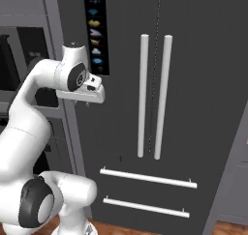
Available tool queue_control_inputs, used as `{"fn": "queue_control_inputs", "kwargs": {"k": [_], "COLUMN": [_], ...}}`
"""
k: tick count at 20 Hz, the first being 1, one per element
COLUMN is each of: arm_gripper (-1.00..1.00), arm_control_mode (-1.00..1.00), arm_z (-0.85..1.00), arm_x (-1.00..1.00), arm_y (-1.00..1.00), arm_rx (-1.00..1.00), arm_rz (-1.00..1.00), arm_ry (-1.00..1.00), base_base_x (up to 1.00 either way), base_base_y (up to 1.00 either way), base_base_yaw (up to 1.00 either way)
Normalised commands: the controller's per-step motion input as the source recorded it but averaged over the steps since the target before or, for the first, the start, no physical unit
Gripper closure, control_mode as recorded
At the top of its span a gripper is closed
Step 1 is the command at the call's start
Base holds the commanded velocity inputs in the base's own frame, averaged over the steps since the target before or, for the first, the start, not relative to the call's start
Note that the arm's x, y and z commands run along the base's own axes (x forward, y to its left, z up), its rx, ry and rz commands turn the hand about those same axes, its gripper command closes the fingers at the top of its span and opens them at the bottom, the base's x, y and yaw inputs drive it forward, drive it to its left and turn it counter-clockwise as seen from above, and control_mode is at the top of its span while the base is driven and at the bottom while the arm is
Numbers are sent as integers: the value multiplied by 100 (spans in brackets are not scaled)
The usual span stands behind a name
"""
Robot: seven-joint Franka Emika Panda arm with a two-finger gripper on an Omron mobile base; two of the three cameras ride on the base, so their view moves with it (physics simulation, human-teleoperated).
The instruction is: Take the fish from the oven and place it on the plate on the counter.
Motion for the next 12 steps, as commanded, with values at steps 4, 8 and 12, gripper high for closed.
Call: {"fn": "queue_control_inputs", "kwargs": {"k": [4, 8, 12], "arm_gripper": [-100, -100, -100], "arm_control_mode": [-100, -100, -100], "arm_z": [0, -4, -9], "arm_x": [-18, -36, -15], "arm_y": [29, 96, 100], "arm_rx": [-5, -19, -21], "arm_rz": [4, 14, 12], "arm_ry": [-1, 0, 0], "base_base_x": [0, 0, 0], "base_base_y": [0, 0, 0], "base_base_yaw": [0, 0, 0]}}
